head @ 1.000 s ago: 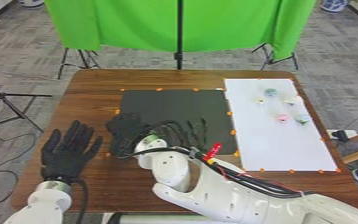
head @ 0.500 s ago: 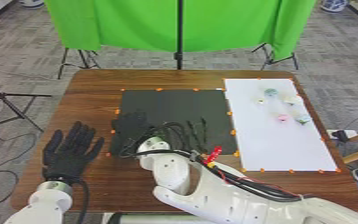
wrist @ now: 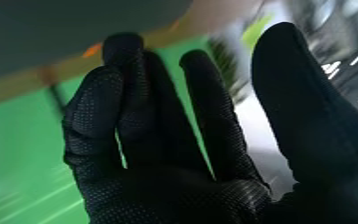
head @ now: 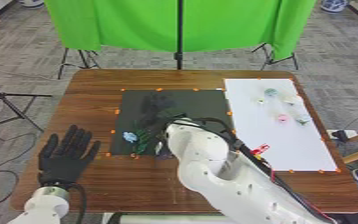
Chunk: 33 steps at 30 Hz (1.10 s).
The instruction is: Arrange flowers
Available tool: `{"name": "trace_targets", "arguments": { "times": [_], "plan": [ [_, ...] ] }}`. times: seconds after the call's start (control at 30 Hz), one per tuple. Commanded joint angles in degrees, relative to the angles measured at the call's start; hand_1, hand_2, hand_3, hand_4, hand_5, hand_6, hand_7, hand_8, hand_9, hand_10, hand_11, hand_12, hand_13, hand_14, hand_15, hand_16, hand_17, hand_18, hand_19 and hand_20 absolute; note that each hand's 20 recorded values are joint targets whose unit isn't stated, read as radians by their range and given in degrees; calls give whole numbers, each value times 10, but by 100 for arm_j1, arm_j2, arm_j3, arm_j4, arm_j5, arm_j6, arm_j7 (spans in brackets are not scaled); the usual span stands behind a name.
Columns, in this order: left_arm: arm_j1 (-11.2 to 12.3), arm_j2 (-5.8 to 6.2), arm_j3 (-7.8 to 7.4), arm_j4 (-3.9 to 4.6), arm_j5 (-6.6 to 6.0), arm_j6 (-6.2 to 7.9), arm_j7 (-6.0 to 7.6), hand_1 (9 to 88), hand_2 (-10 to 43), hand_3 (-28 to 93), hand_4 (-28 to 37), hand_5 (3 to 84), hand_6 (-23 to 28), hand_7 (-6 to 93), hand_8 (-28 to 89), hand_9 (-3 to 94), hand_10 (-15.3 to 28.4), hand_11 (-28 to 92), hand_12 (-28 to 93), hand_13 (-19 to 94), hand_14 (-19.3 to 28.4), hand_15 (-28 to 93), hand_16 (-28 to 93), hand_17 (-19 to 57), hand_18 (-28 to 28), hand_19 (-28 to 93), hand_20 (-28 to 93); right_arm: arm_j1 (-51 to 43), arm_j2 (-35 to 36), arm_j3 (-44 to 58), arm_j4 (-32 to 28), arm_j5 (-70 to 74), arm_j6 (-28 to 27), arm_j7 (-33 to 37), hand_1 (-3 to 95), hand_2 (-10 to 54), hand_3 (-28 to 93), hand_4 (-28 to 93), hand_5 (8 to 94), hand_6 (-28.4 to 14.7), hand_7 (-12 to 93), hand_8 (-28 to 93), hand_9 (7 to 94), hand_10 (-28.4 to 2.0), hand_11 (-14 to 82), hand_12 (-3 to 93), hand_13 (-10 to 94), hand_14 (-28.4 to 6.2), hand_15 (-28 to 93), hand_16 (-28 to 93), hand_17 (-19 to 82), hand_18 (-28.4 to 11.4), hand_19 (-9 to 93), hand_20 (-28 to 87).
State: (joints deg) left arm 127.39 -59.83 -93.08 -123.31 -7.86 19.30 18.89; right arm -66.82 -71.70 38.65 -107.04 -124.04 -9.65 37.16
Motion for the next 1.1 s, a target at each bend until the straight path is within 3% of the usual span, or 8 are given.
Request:
{"name": "trace_targets", "arguments": {
  "times": [0.03,0.1,0.23,0.57,0.77,0.83,1.03,1.1],
  "plan": [
    [344,-115,-128,-127,-27,-72,169,275,181,733,-283,460,68,210,-113,419,148,325,118,326,145,486,-88,-48,141,400,162,-575,1573,2116,-30,-129,-513,-709,393,-95,730,-215,482,-105,104,-75,380,-268,103,176,324,-234,544,138,247,-262,838,335],
    [387,-133,-150,-141,-31,-62,177,275,182,733,-283,460,68,210,-113,419,148,325,118,326,146,487,-88,-48,141,400,162,-868,1900,2538,-62,-705,-816,-1044,390,-95,736,-217,462,-106,102,-73,358,-268,95,177,283,-236,512,127,213,-250,796,327],
    [425,-154,-184,-171,-42,-20,251,275,181,734,-283,447,66,207,-113,413,148,322,118,322,143,484,-88,-48,141,400,163,-1366,2372,3119,-49,-814,-602,-814,393,-95,756,-230,434,-85,112,-75,330,-250,73,179,215,-227,387,128,141,-235,677,299],
    [495,-161,-220,-226,-175,81,391,275,181,735,-283,441,66,220,-115,413,146,329,119,324,142,490,-88,-48,141,401,163,-2007,2611,3793,453,-1049,-1069,-807,448,-95,786,-257,450,-69,155,-91,383,-220,122,186,270,-201,449,153,175,-224,725,336],
    [379,-186,-142,-164,-197,167,345,275,181,735,-283,443,67,221,-118,413,146,331,117,325,144,492,-90,-49,141,402,164,-1948,2502,3754,594,-917,-1278,-991,466,-95,797,-277,439,-53,169,-102,387,-198,132,183,306,-182,500,163,196,-222,755,366],
    [341,-184,-136,-126,-272,79,355,273,179,741,-283,434,66,223,-117,401,143,334,118,324,144,493,-90,-49,140,403,164,-1902,2480,3688,633,-957,-1344,-917,466,-95,796,-281,438,-51,172,-105,387,-194,131,182,324,-176,542,171,203,-222,760,378],
    [365,-184,-174,-135,-167,118,295,276,175,741,-283,429,66,225,-118,395,143,338,118,323,145,494,-91,-49,141,403,164,-1947,2519,3479,748,-1050,-1087,-763,501,-95,772,-282,504,-34,196,-116,501,-172,195,200,452,-152,624,234,258,-224,800,416],
    [386,-226,-193,-73,-126,1,176,276,175,740,-283,429,67,224,-119,394,144,339,117,323,145,494,-91,-49,141,403,164,-1974,2522,3465,760,-998,-1078,-577,529,-95,729,-280,574,-25,211,-76,613,-148,216,279,534,-124,582,332,285,-224,806,423]
  ]
}}
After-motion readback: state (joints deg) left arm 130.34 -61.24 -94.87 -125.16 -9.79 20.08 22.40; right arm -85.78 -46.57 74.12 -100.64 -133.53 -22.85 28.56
